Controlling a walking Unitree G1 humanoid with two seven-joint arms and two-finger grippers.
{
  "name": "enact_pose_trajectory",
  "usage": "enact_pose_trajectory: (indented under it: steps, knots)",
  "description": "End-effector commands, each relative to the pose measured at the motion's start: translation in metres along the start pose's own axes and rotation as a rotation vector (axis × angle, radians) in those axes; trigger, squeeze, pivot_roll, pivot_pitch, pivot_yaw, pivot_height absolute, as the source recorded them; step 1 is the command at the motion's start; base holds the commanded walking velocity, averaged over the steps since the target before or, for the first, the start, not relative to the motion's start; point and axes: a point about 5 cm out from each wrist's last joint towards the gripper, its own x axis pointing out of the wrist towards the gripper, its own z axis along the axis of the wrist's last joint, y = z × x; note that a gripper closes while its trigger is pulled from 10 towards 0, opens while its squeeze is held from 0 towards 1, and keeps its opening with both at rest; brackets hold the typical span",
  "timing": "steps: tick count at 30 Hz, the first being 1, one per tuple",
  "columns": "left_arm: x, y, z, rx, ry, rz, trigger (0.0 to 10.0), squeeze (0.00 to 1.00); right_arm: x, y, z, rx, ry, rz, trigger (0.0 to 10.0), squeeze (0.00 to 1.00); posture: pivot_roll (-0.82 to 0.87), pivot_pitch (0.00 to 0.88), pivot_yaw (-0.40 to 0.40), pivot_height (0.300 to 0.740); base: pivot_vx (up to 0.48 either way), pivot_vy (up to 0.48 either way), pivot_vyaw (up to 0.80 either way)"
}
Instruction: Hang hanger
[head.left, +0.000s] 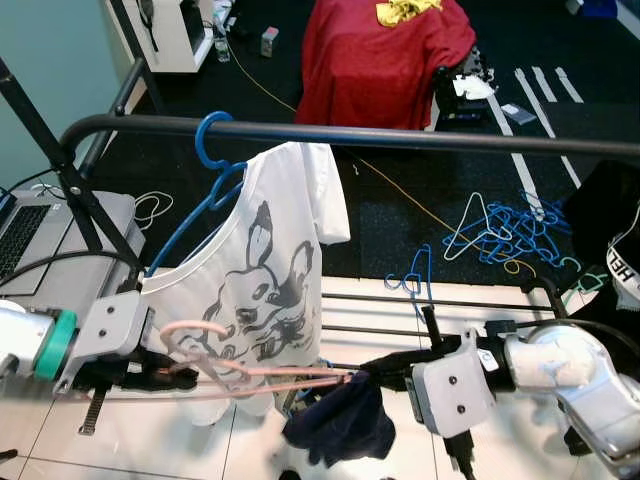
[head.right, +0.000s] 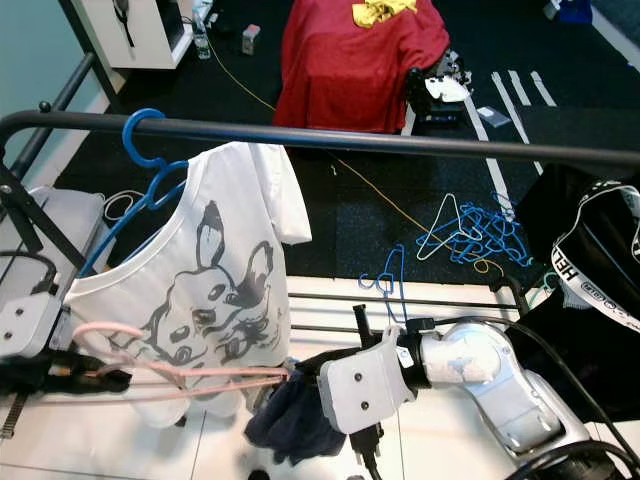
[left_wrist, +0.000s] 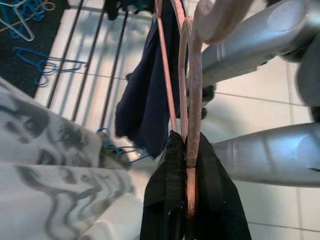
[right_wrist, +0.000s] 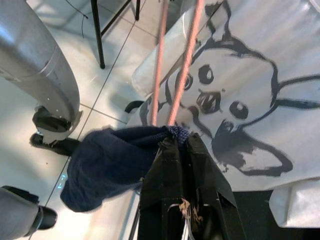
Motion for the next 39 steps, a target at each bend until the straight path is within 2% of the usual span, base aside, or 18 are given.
enact_pose_trajectory:
  steps: [1,9,11,18,21,25,31,33,38,39]
  knots:
    - [0.000,-0.006,0.001,-0.014,-0.007,-0.044,10.0,0.00,0.000,0.001,-0.001,-0.012,-0.001,0.007,10.0,0.00,-0.20,0.179,0.117,0.740,0.000,0.000,0.00]
    - [0.003,-0.013,0.006,-0.042,-0.044,-0.095,10.0,0.00,-0.002,0.000,-0.007,-0.003,0.027,-0.002,10.0,0.00,-0.19,0.180,0.121,0.740,0.000,0.000,0.00]
    - [0.008,-0.020,0.010,-0.066,-0.079,-0.125,10.0,0.00,-0.001,-0.002,-0.011,-0.010,0.036,-0.007,10.0,0.00,-0.19,0.182,0.123,0.740,0.000,0.000,0.00]
    - [0.013,-0.025,0.012,-0.083,-0.104,-0.140,10.0,0.00,0.002,-0.005,-0.010,-0.019,0.029,-0.012,10.0,0.00,-0.19,0.182,0.123,0.740,0.000,0.000,0.00]
    - [0.032,-0.033,0.013,-0.135,-0.179,-0.137,10.0,0.00,0.015,-0.011,0.007,-0.056,-0.057,-0.022,10.0,0.00,-0.20,0.185,0.121,0.740,0.000,0.000,0.00]
    - [0.038,-0.035,0.010,-0.164,-0.196,-0.124,10.0,0.00,0.017,-0.012,0.017,-0.070,-0.100,-0.032,10.0,0.00,-0.21,0.187,0.120,0.740,0.000,0.000,0.00]
    - [0.038,-0.030,0.003,-0.192,-0.189,-0.060,10.0,0.00,0.007,-0.025,0.030,-0.074,-0.138,-0.103,10.0,0.00,-0.22,0.189,0.116,0.740,0.000,0.000,0.00]
    - [0.033,-0.027,0.002,-0.199,-0.181,-0.017,10.0,0.00,-0.004,-0.026,0.021,-0.046,-0.095,-0.142,10.0,0.00,-0.22,0.194,0.112,0.740,0.000,0.000,0.00]
    - [0.030,-0.026,0.002,-0.200,-0.176,0.001,10.0,0.00,-0.009,-0.026,0.014,-0.032,-0.064,-0.160,10.0,0.00,-0.21,0.194,0.112,0.740,0.000,0.000,0.00]
    - [0.025,-0.027,0.002,-0.204,-0.171,0.014,10.0,0.00,-0.014,-0.025,0.005,-0.012,-0.027,-0.182,10.0,0.00,-0.21,0.196,0.111,0.740,0.000,0.000,0.00]
